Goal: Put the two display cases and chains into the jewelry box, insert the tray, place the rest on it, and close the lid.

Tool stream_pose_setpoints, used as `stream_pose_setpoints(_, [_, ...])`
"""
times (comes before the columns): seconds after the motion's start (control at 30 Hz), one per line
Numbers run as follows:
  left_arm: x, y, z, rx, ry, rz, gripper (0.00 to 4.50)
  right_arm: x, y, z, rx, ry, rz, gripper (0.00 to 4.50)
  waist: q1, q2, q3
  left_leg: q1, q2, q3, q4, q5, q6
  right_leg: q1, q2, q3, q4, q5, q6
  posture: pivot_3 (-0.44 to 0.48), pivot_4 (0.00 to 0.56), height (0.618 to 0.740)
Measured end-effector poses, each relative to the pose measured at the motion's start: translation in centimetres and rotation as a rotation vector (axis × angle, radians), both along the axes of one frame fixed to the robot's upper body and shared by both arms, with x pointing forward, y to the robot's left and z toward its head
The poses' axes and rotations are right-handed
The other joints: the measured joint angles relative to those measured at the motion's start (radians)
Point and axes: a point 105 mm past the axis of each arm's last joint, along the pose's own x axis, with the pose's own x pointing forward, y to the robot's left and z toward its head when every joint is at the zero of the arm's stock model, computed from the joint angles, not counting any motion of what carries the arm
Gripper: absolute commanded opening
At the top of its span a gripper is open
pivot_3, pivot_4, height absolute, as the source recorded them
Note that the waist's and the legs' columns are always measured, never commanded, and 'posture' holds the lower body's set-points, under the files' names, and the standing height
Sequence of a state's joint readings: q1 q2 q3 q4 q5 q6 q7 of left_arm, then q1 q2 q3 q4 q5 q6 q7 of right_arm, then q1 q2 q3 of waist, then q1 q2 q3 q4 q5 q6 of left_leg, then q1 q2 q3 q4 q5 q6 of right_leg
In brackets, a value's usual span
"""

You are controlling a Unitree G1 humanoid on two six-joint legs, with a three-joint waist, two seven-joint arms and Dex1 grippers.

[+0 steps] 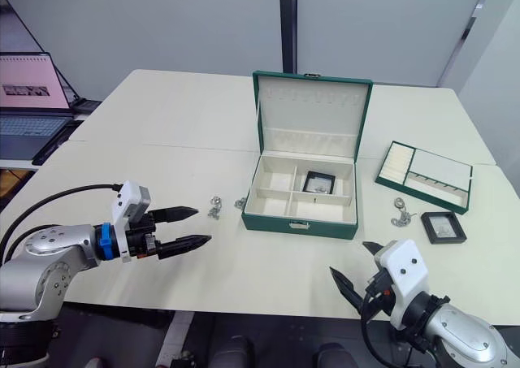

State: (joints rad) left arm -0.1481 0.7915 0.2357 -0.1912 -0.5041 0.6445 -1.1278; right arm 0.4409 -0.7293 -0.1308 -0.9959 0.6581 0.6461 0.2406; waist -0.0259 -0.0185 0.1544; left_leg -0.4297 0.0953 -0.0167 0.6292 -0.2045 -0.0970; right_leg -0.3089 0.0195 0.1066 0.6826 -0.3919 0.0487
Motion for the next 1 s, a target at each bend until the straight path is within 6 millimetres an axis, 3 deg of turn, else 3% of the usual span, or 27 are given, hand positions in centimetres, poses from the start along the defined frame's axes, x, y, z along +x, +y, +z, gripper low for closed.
stream_pose_setpoints(0.27, [0.09, 1.23, -0.15, 0.018, -0.004, 0.028, 4.49, -0.17, 0.26, -0.24, 0.008, 0.003, 0.011, 4.50, 0.000, 0.000, 0.000, 0.000, 0.000, 0.000, 0.000, 0.000, 0.000, 0.000, 0.000, 0.000, 0.000, 0.000, 0.000, 0.000, 0.150, 0.740])
stream_pose_setpoints(1.0, [-0.69, 0.98, 0.60, -0.018, 0.004, -0.015, 4.49, -0.24, 0.69, -0.21, -0.011, -0.001, 0.091, 4.50, -0.001, 0.000, 0.000, 0.000, 0.000, 0.000, 0.000, 0.000, 0.000, 0.000, 0.000, 0.000, 0.000, 0.000, 0.000, 0.000, 0.150, 0.740])
